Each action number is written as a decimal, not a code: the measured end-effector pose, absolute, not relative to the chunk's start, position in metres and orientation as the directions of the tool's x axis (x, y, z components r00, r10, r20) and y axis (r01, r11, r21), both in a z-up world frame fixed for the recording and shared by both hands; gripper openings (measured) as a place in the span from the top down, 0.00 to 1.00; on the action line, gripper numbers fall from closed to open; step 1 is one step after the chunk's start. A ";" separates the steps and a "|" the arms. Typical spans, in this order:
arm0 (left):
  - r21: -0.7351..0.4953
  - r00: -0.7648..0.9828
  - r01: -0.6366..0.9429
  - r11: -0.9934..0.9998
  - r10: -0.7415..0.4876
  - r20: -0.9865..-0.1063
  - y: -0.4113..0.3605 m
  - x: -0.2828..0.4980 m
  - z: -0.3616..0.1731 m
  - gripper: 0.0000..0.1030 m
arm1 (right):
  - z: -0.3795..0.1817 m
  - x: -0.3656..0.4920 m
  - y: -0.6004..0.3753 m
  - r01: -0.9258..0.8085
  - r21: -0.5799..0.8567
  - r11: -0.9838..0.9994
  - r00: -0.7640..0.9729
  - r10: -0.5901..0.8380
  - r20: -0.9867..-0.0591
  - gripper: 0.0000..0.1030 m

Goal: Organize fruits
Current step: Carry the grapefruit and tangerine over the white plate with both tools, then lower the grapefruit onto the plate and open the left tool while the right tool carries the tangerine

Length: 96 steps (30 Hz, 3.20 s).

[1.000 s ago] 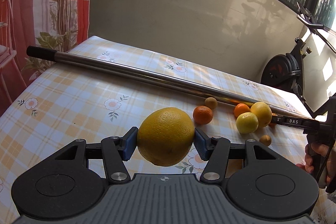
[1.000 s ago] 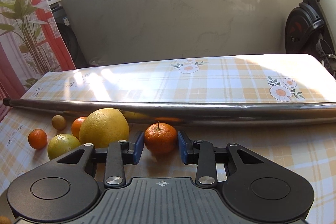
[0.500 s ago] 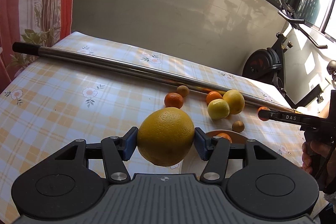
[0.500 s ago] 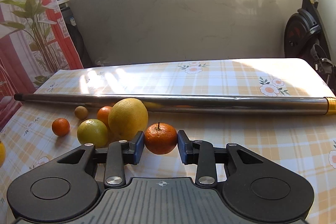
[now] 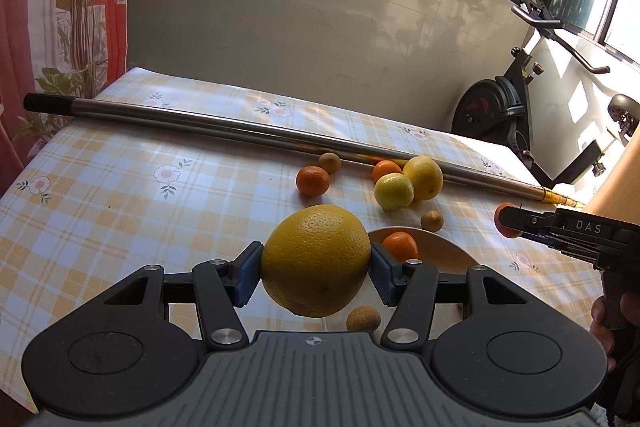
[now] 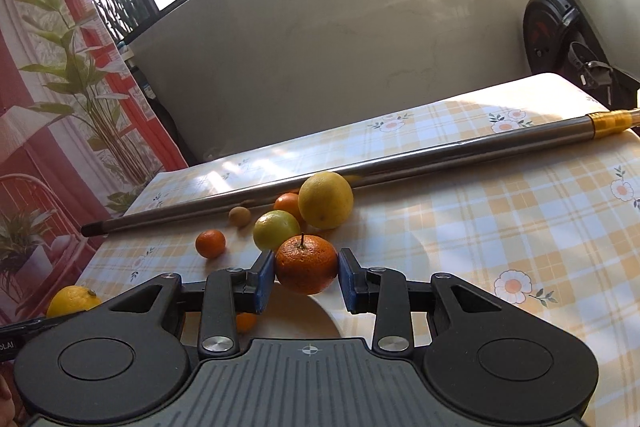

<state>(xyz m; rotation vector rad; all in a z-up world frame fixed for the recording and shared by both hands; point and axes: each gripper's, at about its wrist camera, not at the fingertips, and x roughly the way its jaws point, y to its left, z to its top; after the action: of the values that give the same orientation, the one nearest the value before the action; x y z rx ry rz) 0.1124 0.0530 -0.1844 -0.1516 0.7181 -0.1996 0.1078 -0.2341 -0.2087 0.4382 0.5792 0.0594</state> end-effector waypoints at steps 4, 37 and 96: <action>-0.210 0.710 0.182 0.961 -0.276 -0.647 0.042 0.120 -0.189 0.42 | -0.209 0.099 -0.222 0.067 0.409 0.910 0.842 0.168 -0.512 0.70; -0.033 0.587 0.357 0.934 -0.252 -0.769 -0.016 0.178 -0.231 0.42 | -0.228 0.084 -0.208 0.091 0.333 0.939 0.795 0.133 -0.592 0.69; -0.176 0.761 0.052 0.983 -0.154 -0.631 0.051 0.130 -0.197 0.41 | -0.215 0.089 -0.199 0.063 0.266 0.962 0.781 0.119 -0.614 0.69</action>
<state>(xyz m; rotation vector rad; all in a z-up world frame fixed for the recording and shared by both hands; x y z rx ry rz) 0.1302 0.0511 -0.1968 -0.1514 0.6982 -0.1126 0.0888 -0.1994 -0.2149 0.2810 0.6768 0.0304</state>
